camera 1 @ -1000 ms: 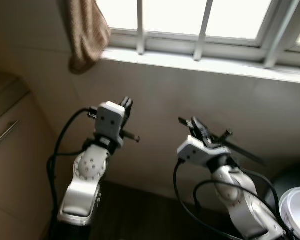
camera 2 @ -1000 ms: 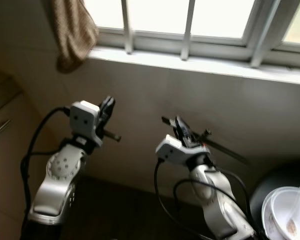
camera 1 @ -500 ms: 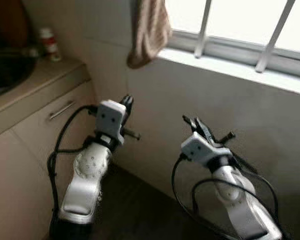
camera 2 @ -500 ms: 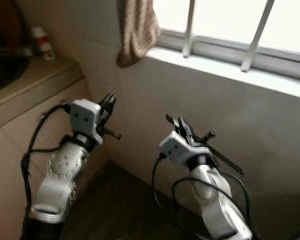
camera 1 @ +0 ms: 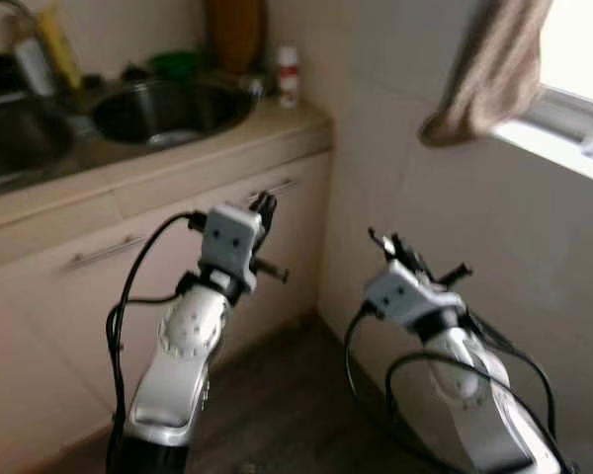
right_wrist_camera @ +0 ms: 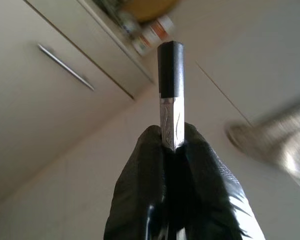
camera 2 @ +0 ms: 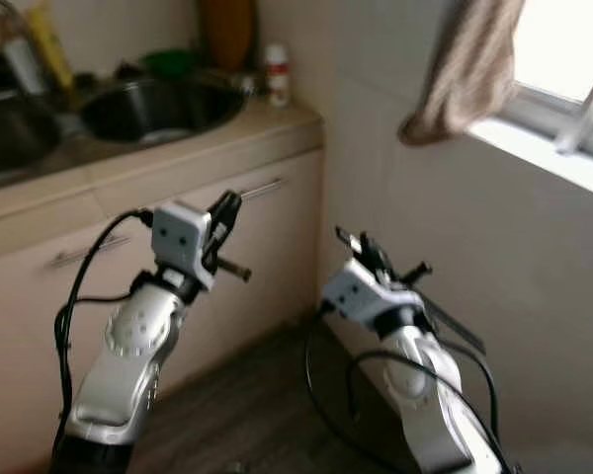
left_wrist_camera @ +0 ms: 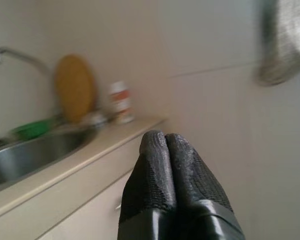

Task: Kitchen organization

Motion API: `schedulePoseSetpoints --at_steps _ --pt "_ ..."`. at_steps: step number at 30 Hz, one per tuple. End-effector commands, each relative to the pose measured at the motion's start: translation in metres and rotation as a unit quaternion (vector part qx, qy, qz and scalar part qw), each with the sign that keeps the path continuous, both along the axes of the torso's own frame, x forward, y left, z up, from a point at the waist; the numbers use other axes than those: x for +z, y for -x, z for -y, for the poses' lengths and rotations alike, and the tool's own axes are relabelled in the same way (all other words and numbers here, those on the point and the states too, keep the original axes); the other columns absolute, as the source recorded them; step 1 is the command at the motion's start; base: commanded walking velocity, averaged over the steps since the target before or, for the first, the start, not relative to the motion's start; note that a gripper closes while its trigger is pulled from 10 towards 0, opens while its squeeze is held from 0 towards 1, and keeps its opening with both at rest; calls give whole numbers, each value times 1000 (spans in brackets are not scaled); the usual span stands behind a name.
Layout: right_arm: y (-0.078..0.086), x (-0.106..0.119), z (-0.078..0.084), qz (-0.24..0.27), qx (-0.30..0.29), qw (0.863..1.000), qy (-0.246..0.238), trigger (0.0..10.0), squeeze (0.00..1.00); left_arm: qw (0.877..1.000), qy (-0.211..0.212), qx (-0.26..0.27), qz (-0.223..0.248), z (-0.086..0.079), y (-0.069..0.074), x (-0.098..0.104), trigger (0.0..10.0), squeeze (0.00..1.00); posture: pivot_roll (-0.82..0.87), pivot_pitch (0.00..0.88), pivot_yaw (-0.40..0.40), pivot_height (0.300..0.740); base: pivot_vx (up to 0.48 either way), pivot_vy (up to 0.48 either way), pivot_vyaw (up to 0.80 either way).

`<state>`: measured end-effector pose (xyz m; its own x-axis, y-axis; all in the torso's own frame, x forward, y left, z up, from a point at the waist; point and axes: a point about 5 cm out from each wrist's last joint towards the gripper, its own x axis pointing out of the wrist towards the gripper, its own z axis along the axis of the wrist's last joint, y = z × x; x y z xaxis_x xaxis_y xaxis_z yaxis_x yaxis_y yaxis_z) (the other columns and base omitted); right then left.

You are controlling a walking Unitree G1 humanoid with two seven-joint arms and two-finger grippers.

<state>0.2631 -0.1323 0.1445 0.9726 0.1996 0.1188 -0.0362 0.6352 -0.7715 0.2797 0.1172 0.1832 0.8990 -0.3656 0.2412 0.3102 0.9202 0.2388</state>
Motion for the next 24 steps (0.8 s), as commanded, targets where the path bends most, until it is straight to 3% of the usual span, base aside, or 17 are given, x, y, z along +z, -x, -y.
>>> schedulePoseSetpoints --at_steps 1,14,24 --pt "0 1 3 0 -4 1000 1 10000 0 1000 -1 -6 3 3 0 2 10000 0 78 0 -32 740 0 0 800" --pt "-2 4 2 6 -5 1000 -14 10000 0 1000 -5 -9 7 4 0 2 10000 0 78 0 -32 740 0 0 800" --pt "-5 21 -2 52 3 998 -47 10000 0 1000 0 -8 18 2 -1 6 10000 0 86 0 -32 740 0 0 790"
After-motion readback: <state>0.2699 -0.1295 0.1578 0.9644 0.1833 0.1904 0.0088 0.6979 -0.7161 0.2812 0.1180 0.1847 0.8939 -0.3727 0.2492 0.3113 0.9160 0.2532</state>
